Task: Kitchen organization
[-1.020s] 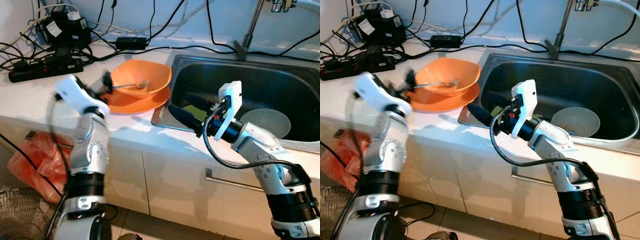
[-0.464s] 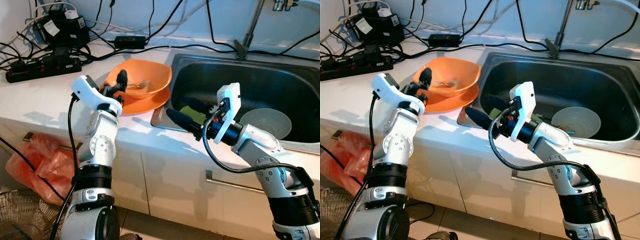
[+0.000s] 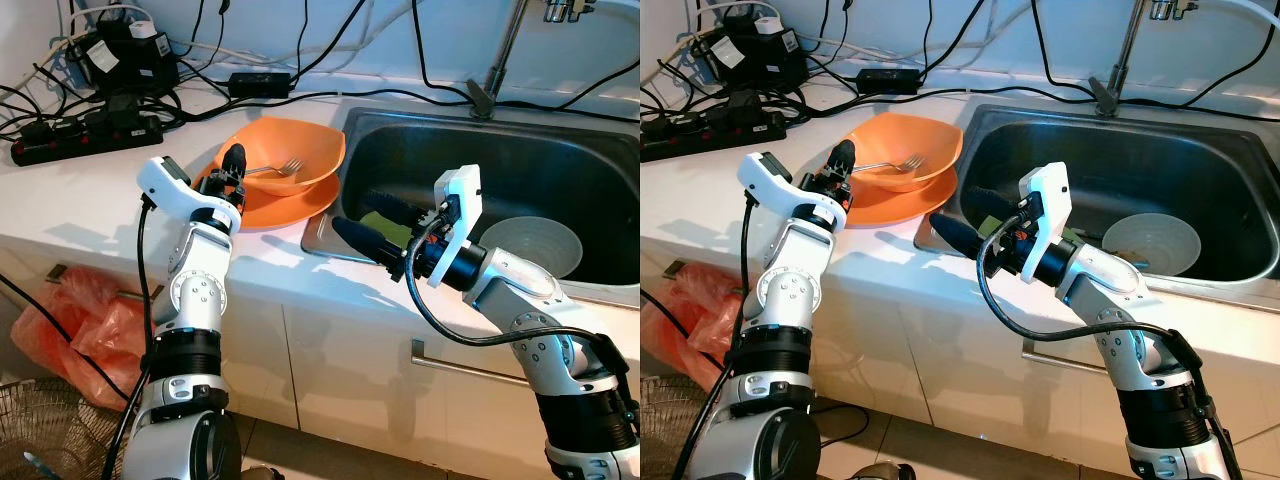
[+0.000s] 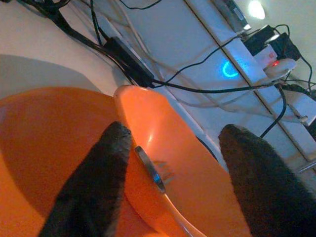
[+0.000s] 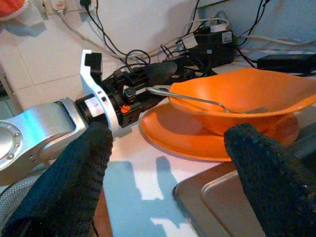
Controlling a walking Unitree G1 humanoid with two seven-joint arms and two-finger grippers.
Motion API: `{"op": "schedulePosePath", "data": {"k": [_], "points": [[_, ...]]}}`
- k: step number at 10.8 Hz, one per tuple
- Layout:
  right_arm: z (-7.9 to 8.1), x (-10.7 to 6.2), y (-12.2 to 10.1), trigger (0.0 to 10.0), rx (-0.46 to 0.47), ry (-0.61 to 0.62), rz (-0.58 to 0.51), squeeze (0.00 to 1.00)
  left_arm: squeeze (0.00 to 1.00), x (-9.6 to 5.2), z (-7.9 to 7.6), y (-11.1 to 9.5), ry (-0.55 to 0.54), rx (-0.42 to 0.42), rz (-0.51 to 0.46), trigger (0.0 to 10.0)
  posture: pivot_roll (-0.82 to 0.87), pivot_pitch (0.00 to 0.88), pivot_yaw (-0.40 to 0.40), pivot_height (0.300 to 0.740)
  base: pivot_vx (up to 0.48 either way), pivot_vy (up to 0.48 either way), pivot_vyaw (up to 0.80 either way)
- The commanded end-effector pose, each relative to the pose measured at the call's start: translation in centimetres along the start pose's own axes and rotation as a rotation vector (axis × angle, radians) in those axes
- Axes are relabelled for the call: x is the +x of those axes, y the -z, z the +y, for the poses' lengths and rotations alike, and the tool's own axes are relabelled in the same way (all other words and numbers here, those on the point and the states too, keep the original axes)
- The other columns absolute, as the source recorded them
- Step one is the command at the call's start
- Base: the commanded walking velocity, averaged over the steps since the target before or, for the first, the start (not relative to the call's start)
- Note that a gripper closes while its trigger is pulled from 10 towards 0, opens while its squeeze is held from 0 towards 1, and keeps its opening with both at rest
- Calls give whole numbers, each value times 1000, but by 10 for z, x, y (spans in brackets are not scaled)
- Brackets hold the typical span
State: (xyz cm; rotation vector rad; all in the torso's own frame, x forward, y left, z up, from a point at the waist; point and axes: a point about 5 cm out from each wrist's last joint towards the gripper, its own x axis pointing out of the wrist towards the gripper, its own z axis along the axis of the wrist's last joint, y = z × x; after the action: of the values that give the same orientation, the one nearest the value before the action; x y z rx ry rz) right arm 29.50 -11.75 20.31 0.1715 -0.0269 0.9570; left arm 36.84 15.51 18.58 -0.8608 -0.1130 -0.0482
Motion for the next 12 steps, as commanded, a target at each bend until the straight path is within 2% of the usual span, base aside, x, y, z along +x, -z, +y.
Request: {"op": "schedulePosePath", "data": {"k": [1, 12], "points": [[1, 0, -5, 10000, -5, -4, -12, 0, 0, 3, -3, -3, 12, -13, 1, 0, -1, 28, 63, 740, 0, 0, 0], [-3, 2, -5, 10000, -2, 7, -15, 0, 0, 6, -2, -8, 1, -76, -7, 0, 7, 18, 61, 740, 0, 0, 0]]}}
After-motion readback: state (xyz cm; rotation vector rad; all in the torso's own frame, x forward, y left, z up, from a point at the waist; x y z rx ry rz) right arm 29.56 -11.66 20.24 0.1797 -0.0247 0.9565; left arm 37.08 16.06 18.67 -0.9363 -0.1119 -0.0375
